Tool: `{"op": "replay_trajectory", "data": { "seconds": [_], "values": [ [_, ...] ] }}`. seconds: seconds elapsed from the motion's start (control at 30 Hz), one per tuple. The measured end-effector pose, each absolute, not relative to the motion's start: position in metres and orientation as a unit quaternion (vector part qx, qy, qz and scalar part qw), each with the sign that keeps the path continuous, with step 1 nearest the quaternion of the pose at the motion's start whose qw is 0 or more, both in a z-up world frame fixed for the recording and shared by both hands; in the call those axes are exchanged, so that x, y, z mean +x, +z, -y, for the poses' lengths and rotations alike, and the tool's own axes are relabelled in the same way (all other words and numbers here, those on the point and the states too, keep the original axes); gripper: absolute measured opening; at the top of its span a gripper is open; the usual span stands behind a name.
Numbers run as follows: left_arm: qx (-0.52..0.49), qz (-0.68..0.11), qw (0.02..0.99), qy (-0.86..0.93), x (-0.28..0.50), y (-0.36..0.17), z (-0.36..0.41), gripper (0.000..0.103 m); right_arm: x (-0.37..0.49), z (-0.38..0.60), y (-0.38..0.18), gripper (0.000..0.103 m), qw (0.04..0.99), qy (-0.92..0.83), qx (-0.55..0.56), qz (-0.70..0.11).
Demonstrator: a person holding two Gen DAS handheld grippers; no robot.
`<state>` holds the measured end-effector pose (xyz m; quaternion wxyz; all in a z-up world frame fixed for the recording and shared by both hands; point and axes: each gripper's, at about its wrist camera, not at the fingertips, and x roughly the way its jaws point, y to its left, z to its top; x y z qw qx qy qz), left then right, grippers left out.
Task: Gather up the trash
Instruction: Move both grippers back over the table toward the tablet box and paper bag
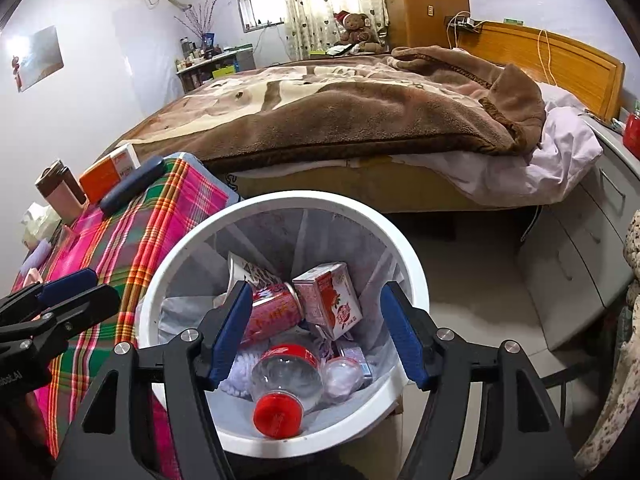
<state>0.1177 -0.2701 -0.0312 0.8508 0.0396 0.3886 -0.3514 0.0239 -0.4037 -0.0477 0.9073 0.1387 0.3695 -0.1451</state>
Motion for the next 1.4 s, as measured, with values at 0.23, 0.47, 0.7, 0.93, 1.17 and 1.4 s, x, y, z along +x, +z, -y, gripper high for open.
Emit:
{"op": "replay_trajectory", "data": {
  "seconds": [0.23, 0.47, 0.7, 0.93, 1.17, 1.4],
  "values": [
    [0.029, -0.380, 0.863, -0.331, 0.115, -0.022, 0.242, 0.066, 0.022, 0.393, -0.043, 0.068, 0.911, -0.139, 0.138, -0.362],
    [0.024, -0.368, 0.879, -0.304, 0.110, -0.017, 0.201, 0.066, 0.023, 0.373, -0.037, 0.068, 0.918, -0.124, 0.137, -0.352],
    [0.012, -0.357, 0.897, -0.261, 0.113, -0.013, 0.145, 0.066, 0.029, 0.337, -0.028, 0.068, 0.930, -0.084, 0.127, -0.336],
    [-0.013, -0.357, 0.909, -0.214, 0.124, -0.012, 0.079, 0.066, 0.043, 0.298, -0.027, 0.068, 0.934, -0.036, 0.117, -0.335],
    [-0.042, -0.361, 0.917, -0.166, 0.138, -0.015, 0.012, 0.066, 0.058, 0.258, -0.030, 0.068, 0.934, 0.039, 0.107, -0.338],
    [-0.051, -0.370, 0.918, -0.136, 0.149, -0.022, -0.037, 0.067, 0.078, 0.213, -0.036, 0.068, 0.929, 0.095, 0.072, -0.350]
  ]
}}
